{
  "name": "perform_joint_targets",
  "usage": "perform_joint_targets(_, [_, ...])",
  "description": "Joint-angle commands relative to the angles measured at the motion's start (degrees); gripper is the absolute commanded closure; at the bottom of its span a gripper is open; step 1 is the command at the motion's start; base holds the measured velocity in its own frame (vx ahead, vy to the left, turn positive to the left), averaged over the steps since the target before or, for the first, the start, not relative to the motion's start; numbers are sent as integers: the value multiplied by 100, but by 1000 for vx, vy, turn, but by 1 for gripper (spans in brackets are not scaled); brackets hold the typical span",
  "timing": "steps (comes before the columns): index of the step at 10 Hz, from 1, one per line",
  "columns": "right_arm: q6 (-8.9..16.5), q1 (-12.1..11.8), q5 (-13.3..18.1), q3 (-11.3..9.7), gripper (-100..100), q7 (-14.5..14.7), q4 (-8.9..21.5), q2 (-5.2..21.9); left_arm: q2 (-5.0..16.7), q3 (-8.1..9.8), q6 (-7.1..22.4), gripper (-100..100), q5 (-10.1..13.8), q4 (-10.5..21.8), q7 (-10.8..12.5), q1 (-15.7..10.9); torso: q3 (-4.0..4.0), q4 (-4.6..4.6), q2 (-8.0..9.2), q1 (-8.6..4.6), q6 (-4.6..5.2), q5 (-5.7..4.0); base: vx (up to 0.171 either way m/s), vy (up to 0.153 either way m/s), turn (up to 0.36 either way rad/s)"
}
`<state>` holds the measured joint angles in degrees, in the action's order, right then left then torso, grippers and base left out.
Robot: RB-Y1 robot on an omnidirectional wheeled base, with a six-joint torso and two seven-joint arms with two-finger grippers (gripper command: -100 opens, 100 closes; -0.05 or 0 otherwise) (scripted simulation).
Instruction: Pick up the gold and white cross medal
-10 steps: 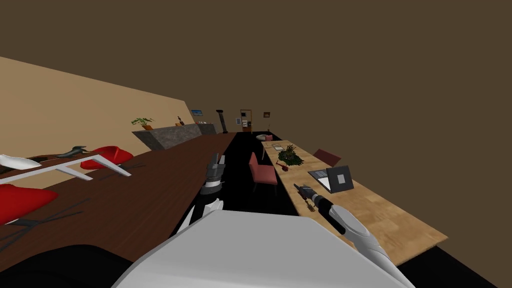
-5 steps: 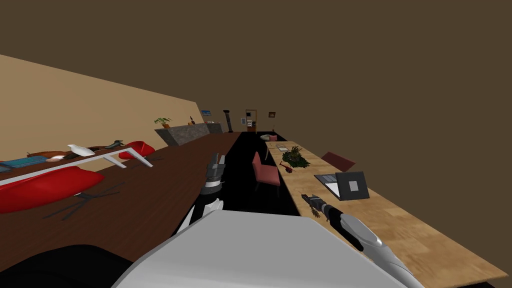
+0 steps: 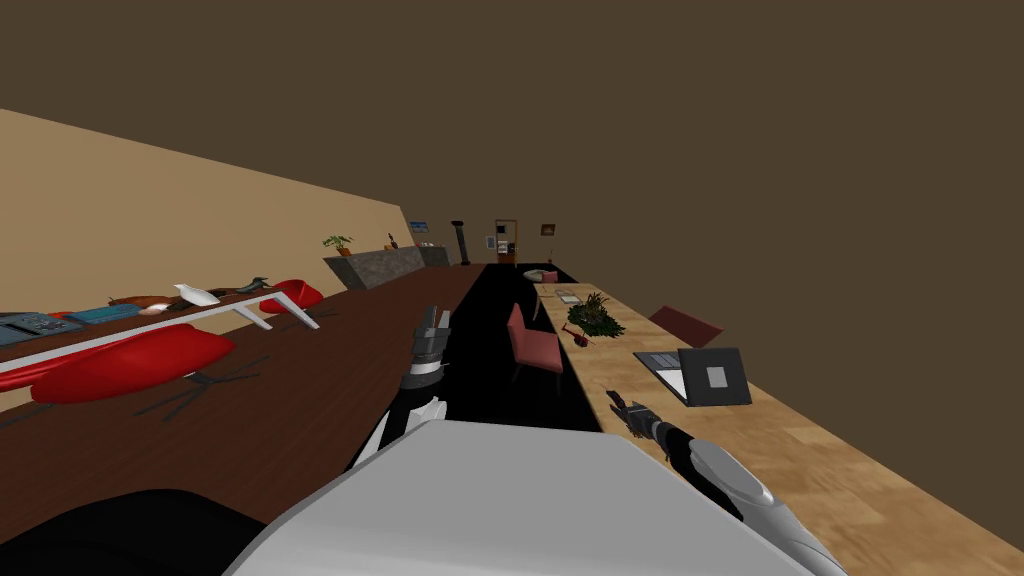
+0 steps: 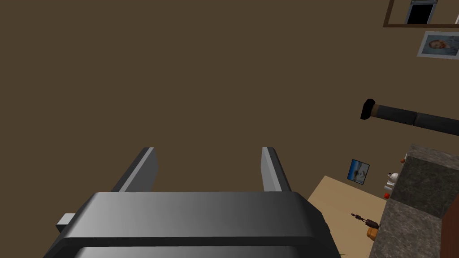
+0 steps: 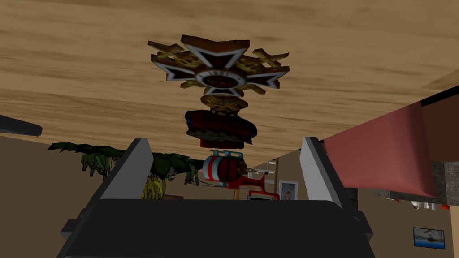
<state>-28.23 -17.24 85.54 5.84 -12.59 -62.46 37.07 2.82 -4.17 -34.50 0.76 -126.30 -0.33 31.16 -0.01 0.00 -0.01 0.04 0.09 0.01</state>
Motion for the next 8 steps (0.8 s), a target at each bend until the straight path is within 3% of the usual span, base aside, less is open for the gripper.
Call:
perform_joint_targets(1, [0, 0, 0, 0, 0, 0, 0, 0, 0, 0, 0, 0, 0, 0, 0, 0, 0, 0, 0, 0, 0, 0, 0, 0, 0])
perform_joint_targets(2, [-62, 43, 2, 68, -100, 163, 81, -87, 0, 0, 0, 0, 0, 0, 0, 0, -1, -1, -2, 0, 0, 0, 22, -4, -72])
perform_joint_targets(8, [-280, 197, 12, 304, -100, 748, 378, -391, 0, 0, 0, 0, 0, 0, 0, 1, -16, -6, -27, -4, 0, -1, 60, -7, -57])
